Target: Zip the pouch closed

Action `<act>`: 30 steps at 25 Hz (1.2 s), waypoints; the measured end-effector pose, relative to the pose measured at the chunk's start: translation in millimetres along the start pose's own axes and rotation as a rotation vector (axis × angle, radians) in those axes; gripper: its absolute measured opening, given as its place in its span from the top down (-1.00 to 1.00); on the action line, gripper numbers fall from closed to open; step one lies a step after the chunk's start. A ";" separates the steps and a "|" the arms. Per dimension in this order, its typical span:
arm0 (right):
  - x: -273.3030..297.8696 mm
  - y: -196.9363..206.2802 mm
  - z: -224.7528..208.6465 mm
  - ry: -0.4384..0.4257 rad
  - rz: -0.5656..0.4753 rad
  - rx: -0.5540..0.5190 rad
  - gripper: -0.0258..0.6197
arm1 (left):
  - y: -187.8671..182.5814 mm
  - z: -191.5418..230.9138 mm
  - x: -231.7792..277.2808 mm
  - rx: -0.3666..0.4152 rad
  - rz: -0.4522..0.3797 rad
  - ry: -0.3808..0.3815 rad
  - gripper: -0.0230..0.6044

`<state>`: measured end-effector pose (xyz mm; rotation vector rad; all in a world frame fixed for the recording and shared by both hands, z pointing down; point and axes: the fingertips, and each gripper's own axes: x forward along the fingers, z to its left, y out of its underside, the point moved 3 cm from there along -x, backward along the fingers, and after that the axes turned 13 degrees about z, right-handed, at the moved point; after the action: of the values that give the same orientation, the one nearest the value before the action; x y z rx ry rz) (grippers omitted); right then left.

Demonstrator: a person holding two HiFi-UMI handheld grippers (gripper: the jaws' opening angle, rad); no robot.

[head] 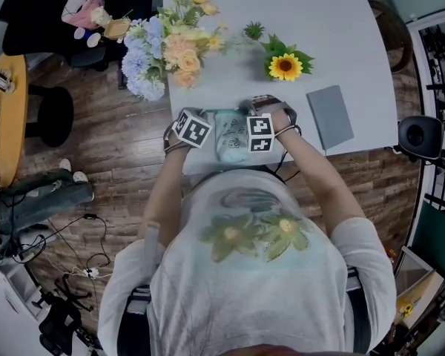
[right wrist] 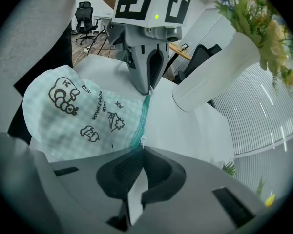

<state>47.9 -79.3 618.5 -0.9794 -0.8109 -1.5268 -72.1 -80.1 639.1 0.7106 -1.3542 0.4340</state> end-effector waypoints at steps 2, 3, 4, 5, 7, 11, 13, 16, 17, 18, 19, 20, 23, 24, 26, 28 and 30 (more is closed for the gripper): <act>0.0 0.0 0.2 0.003 0.003 -0.001 0.87 | 0.2 -0.1 0.4 0.002 0.001 -0.001 0.84; 0.1 0.0 0.2 0.006 0.005 -0.003 0.87 | 0.3 -0.1 0.6 0.001 0.002 -0.001 0.84; 0.0 -0.1 0.2 0.008 0.007 -0.004 0.87 | 0.4 -0.1 0.7 0.001 0.002 0.000 0.84; 0.0 -0.1 0.1 0.010 0.009 -0.006 0.87 | 0.5 -0.1 0.7 0.001 0.003 0.000 0.84; -0.1 -0.7 0.3 0.015 0.015 -0.012 0.87 | 0.9 -0.2 0.5 0.002 0.003 -0.001 0.84; -0.3 -1.3 0.6 0.018 0.021 -0.019 0.87 | 1.2 -0.2 0.3 0.000 0.001 -0.004 0.84; -0.1 -0.8 0.9 0.016 0.021 -0.023 0.87 | 0.9 -0.1 0.9 0.000 0.000 -0.005 0.84; -0.2 0.4 0.6 0.019 0.024 -0.036 0.87 | 0.5 0.2 1.5 -0.002 0.000 -0.006 0.84; -0.1 1.1 0.5 0.021 0.027 -0.039 0.87 | 0.2 0.2 1.3 -0.003 0.001 -0.006 0.84; 0.0 1.9 0.6 0.021 0.029 -0.040 0.87 | 0.0 0.1 1.2 -0.003 0.002 -0.006 0.84; -0.1 2.4 0.6 0.020 0.028 -0.039 0.87 | 0.1 -0.1 1.0 -0.004 0.003 -0.006 0.84; -0.5 2.5 0.6 0.020 0.027 -0.037 0.87 | 0.2 -0.2 0.8 -0.004 0.003 -0.006 0.84; -1.9 2.7 0.7 0.022 0.029 -0.036 0.87 | 0.3 -0.6 0.5 -0.004 0.001 -0.007 0.84; -2.0 3.5 1.1 0.021 0.032 -0.036 0.87 | 0.3 -0.7 0.5 -0.003 0.000 -0.007 0.84; -2.4 5.4 1.5 0.017 0.033 -0.031 0.87 | 0.4 -0.9 0.4 -0.002 -0.001 -0.007 0.84; -3.3 6.0 1.1 0.013 0.030 -0.026 0.87 | 0.3 -0.7 0.3 0.000 -0.002 -0.008 0.84; -3.5 5.9 0.2 0.013 0.030 -0.030 0.87 | 0.2 -0.1 0.8 -0.001 0.000 -0.007 0.84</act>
<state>54.0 -78.6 615.4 -0.9987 -0.7628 -1.5219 -72.0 -80.0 639.9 0.7124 -1.3605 0.4313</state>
